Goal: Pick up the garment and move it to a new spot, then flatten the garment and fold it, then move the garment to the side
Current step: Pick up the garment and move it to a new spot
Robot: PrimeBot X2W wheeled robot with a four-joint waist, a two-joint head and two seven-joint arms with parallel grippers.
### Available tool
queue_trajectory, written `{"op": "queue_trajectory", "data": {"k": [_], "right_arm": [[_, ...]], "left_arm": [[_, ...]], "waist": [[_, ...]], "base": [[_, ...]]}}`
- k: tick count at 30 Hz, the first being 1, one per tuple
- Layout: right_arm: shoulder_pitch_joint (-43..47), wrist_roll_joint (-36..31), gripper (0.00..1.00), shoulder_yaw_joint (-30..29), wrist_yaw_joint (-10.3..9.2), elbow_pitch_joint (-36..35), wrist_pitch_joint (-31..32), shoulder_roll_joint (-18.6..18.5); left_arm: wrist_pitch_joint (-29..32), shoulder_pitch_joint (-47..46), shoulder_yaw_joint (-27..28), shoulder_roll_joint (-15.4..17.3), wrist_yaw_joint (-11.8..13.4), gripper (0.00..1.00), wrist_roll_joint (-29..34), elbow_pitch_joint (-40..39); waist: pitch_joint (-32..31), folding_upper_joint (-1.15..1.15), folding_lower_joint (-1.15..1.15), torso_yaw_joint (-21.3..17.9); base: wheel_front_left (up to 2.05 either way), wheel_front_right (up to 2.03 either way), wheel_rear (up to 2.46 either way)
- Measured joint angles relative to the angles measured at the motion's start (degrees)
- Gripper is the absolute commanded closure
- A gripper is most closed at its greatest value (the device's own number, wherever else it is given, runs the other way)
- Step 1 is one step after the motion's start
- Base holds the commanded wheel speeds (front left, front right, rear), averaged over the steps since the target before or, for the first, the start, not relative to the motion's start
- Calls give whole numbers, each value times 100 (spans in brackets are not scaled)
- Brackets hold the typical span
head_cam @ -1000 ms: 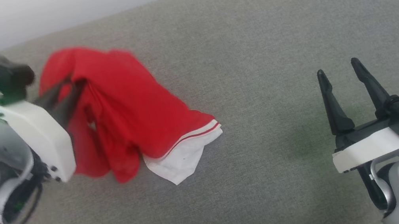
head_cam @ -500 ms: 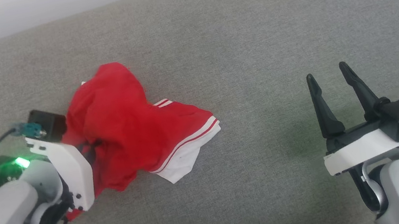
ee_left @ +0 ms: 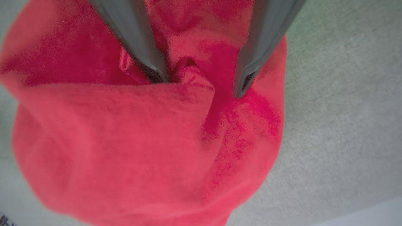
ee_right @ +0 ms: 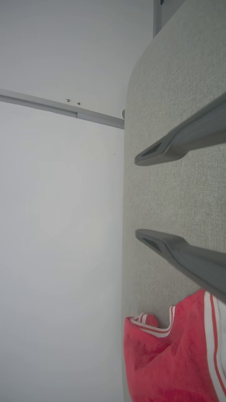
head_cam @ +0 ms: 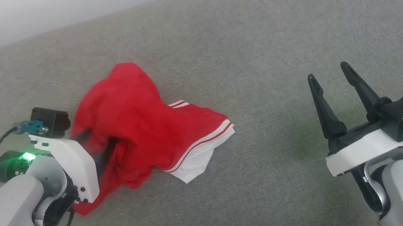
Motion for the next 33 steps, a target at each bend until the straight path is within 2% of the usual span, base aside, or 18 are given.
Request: {"op": "queue_trajectory", "data": {"k": [5, 12, 20, 24, 27, 33], "right_arm": [[43, -52, 0, -53, 0, 77, 0, 0], [151, -102, 0, -109, 0, 225, -1, 1], [305, -140, 0, -179, 0, 310, 0, -29], [423, -110, 0, -238, 0, 310, 0, -93], [498, -60, 0, -281, 0, 305, -1, -145], [610, 12, 0, -347, 0, 281, 0, -216]], "left_arm": [[-434, 65, 155, 24, -22, 0, -45, -153], [-1303, 463, 466, 249, 162, 0, -138, -465], [-1825, 1169, 1070, 583, 590, 0, -171, -913], [-1842, 1679, 1846, 608, 791, 0, 107, -1212], [-1847, 2254, 2524, 478, 861, 0, 447, -1451], [-1847, 3373, 3679, 132, 761, 0, 1090, -1673]], "waist": [[-250, 0, 0, 147], [-647, 0, 0, 353], [-1046, 0, 0, 577], [-1205, 0, 0, 687], [-1316, 0, 0, 765], [-1448, 0, 0, 912]], "base": [[0, 0, 0], [0, 0, 0], [0, 0, 0], [0, 0, 0], [0, 0, 0], [0, 0, 0]]}}
